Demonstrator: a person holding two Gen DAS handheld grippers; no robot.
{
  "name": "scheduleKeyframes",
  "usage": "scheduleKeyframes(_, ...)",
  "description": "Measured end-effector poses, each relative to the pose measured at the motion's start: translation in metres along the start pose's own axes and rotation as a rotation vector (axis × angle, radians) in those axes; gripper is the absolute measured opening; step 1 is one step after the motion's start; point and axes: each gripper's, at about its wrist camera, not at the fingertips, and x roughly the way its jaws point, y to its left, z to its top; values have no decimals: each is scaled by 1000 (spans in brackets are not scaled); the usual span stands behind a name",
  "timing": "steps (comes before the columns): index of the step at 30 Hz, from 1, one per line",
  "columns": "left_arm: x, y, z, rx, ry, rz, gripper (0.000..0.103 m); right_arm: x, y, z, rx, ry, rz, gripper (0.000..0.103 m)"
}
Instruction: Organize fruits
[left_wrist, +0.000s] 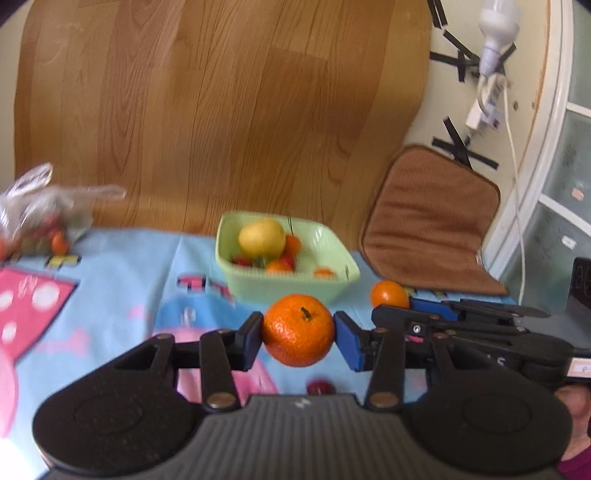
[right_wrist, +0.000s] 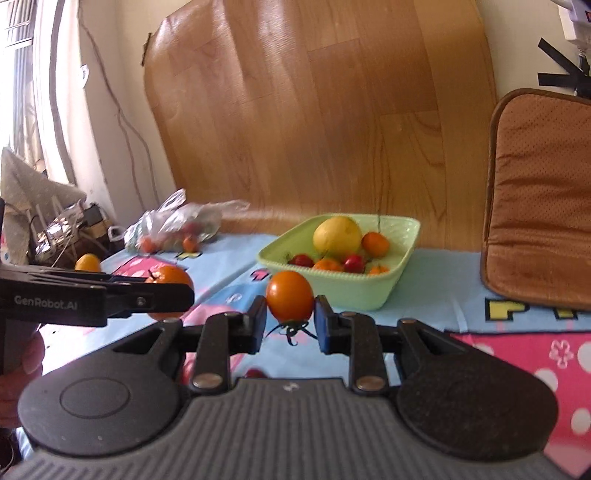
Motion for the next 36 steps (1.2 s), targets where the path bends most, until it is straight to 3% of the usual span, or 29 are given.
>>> scheduleKeyframes(4,51,16,38,-3,12,-30,42,43,-27,20,40,-2,-39,30)
scheduleKeyframes(9,125,27,58,26,100,-40,42,92,-43,26,40,38,-74,30)
scheduleKeyframes(15,173,36,62,18,178,-63,41,98,-54,22,51,49,-145,32)
scheduleKeyframes(22,137,29,61,30,127,-69,41,31,-28,18,60,-30,-187,32)
scheduleKeyframes(28,68,26,49,63,62,-53,43,-12,16,-3,122,-65,-100,32)
scheduleKeyframes(33,28,37,38,23,23,-47,42,-32,39,-35,128,-15,-51,32)
scheduleKeyframes(36,11,47,27,-20,9,-40,42,-33,49,-37,76,8,-65,32)
